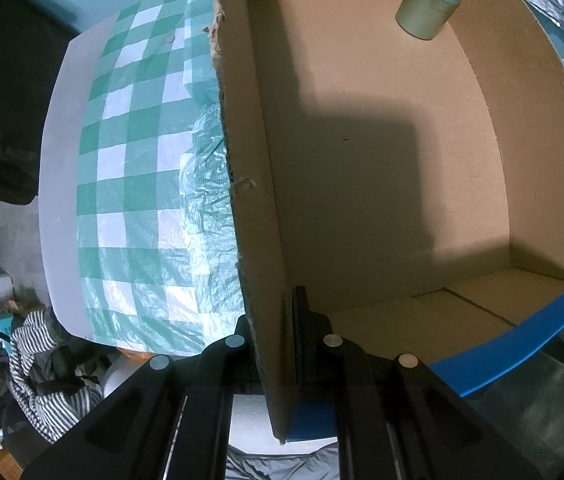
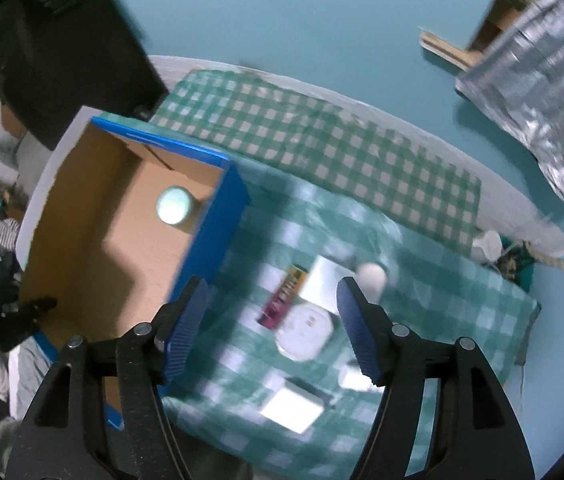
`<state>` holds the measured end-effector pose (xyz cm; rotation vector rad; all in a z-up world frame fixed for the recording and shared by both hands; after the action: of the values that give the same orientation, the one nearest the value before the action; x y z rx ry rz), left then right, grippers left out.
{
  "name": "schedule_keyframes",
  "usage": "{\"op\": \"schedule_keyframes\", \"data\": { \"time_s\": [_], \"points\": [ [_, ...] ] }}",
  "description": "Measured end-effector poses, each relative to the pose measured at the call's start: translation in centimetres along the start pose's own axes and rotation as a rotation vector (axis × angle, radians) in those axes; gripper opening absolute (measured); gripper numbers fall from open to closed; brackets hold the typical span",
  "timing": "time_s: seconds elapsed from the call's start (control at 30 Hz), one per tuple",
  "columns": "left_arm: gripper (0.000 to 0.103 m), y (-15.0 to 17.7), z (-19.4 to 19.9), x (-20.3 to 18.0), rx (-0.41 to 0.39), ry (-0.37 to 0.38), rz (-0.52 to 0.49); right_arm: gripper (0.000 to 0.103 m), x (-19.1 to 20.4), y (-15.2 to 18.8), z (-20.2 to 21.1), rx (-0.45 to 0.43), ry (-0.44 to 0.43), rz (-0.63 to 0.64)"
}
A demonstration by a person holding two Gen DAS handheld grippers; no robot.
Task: Organize rigid objects
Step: 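Move the right gripper to the grey round puck and grasp it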
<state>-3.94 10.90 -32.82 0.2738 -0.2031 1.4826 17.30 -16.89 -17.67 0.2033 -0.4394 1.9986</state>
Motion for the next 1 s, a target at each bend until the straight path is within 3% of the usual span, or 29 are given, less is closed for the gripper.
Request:
{"op": "schedule_keyframes", "data": {
  "time_s": [0.43, 1.0],
  "points": [
    [0.008, 0.2, 0.2, -0.7, 0.006, -0.017, -0.013, 0.070, -12.5, 6.3, -1.9, 0.042, 0.050, -0.253],
    [0.008, 0.5, 0.3, -1.4, 0.024, -0.027, -0.007, 0.070, -15.4, 8.9, -8.3, 0.117, 0.074, -0.240]
  ]
}}
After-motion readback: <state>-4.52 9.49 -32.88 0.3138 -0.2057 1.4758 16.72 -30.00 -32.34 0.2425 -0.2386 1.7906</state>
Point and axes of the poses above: each gripper's, at about its wrist camera, not at the fingertips, and z roughly against the way its jaws point, x to its left, y to its underside, the point moved 7 cm from there along -z, roughly the way its jaws point, and after that the axes turned 15 degrees about -y, right-handed, at the moved point
